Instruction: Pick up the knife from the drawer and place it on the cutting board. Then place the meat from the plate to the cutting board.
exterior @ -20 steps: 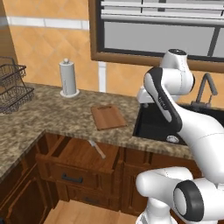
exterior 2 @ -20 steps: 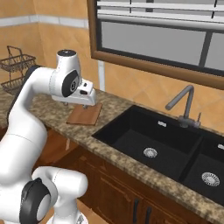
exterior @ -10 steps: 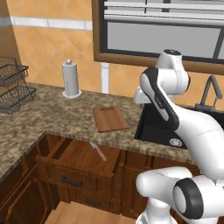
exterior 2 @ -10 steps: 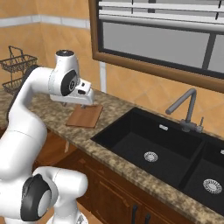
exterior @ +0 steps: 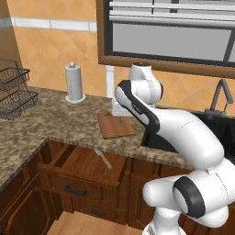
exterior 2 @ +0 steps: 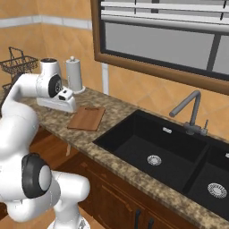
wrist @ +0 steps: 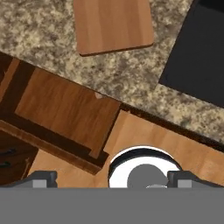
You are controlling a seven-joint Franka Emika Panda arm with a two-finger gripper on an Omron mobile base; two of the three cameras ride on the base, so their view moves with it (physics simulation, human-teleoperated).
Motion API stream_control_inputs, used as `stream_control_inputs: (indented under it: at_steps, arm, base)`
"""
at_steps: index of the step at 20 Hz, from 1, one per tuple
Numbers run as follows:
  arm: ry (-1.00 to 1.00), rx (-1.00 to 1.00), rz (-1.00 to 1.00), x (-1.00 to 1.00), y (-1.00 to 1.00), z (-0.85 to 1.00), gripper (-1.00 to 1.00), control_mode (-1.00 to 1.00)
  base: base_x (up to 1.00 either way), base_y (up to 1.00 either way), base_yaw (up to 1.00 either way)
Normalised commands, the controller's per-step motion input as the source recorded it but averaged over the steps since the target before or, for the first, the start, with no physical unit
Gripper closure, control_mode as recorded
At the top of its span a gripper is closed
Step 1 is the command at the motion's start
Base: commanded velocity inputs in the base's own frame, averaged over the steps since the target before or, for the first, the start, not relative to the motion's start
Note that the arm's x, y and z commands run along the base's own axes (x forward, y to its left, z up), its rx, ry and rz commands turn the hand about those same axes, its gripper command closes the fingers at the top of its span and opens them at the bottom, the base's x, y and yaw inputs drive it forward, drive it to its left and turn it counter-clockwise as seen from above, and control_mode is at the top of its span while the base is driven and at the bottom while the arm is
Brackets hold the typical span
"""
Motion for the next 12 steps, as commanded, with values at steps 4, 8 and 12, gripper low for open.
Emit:
stream_control_inputs:
  at_steps: [4, 8, 12]
  arm:
    - [0.06, 0.1, -0.5, 0.03, 0.61, -0.54, -1.0, -1.0]
    - [0.09, 0.08, -0.37, 0.01, 0.57, -0.76, -1.0, -1.0]
    - [0.07, 0.0, -0.28, 0.04, 0.67, -0.78, -1.0, -1.0]
  base:
    - [0.0, 0.0, 0.0]
    - [0.0, 0.0, 0.0]
    - [0.0, 0.0, 0.0]
